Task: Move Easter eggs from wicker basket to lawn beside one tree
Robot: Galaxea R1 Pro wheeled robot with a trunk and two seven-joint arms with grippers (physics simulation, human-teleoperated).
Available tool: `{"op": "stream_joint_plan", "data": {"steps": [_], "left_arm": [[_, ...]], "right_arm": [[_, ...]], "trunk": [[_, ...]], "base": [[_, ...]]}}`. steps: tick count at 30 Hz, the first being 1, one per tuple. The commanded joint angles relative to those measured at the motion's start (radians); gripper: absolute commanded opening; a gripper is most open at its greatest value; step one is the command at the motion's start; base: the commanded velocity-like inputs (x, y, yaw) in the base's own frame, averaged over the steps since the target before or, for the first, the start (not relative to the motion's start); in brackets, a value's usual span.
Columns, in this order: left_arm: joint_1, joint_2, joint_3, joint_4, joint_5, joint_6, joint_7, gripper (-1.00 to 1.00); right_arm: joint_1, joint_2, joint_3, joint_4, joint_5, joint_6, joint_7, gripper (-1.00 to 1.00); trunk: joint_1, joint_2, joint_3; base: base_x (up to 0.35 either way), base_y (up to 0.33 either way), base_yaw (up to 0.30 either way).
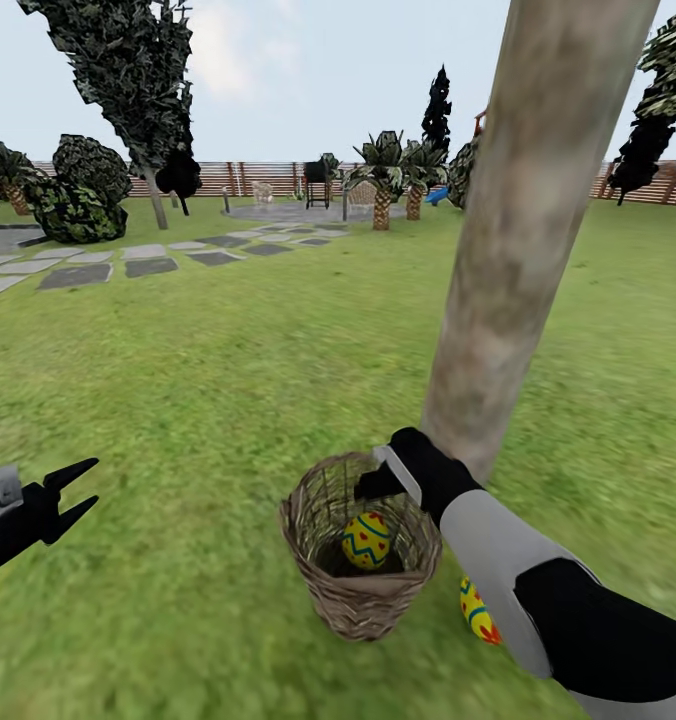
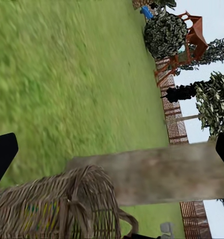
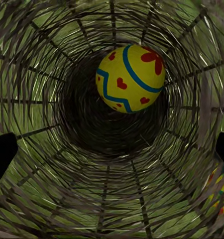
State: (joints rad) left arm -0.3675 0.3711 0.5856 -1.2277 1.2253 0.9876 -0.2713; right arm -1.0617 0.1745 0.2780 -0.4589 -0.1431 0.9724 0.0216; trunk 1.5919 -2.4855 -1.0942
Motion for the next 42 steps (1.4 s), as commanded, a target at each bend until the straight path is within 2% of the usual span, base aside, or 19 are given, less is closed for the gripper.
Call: {"op": "stream_joint_plan", "data": {"steps": [1,4,7,10,15,27,34,39,42], "left_arm": [[-0.001,0.000,0.002,0.000,-0.007,0.005,-0.008,1.00],[-0.001,0.000,0.001,0.001,-0.007,0.005,-0.008,1.00],[-0.001,0.000,0.001,0.002,-0.007,0.005,-0.008,1.00],[-0.001,0.000,0.003,-0.001,-0.007,0.005,-0.009,1.00],[-0.001,-0.001,0.005,0.000,-0.006,0.005,-0.009,1.00],[-0.001,-0.001,0.005,0.003,-0.006,0.005,-0.009,1.00],[-0.001,-0.001,0.005,0.002,-0.007,0.003,-0.009,1.00],[-0.001,-0.001,0.004,-0.001,-0.007,0.003,-0.009,1.00],[-0.001,-0.001,0.003,-0.005,-0.007,0.003,-0.009,1.00]], "right_arm": [[0.000,0.000,0.002,0.001,-0.003,0.003,0.000,1.00],[0.001,0.000,0.001,0.004,-0.016,0.003,0.000,1.00],[0.002,0.000,0.003,0.022,-0.058,0.004,-0.001,1.00],[0.002,0.000,0.004,0.040,-0.075,-0.001,-0.001,1.00],[0.008,0.000,0.005,0.044,-0.078,-0.005,-0.002,1.00],[0.013,0.000,0.004,0.046,-0.079,-0.005,-0.006,1.00],[0.041,0.000,0.006,0.053,-0.069,-0.009,-0.012,1.00],[0.051,0.000,0.006,0.055,-0.068,-0.050,-0.014,1.00],[0.053,0.000,0.006,0.057,-0.070,-0.070,-0.024,1.00]], "trunk": [[0.000,0.000,-0.001],[0.000,0.000,-0.001],[0.000,0.000,-0.001],[0.000,0.000,-0.001],[0.000,0.000,0.000],[0.000,0.000,0.009],[0.000,0.000,0.010],[0.000,0.000,0.010],[0.008,-0.015,0.000]], "base": [[0.292,0.000,0.000],[0.314,0.000,0.000],[0.323,0.000,0.000],[0.224,0.000,0.000],[0.064,0.043,-0.051],[0.150,0.235,-0.253],[0.035,0.043,-0.039],[0.001,0.001,-0.001],[0.000,0.000,0.000]]}}
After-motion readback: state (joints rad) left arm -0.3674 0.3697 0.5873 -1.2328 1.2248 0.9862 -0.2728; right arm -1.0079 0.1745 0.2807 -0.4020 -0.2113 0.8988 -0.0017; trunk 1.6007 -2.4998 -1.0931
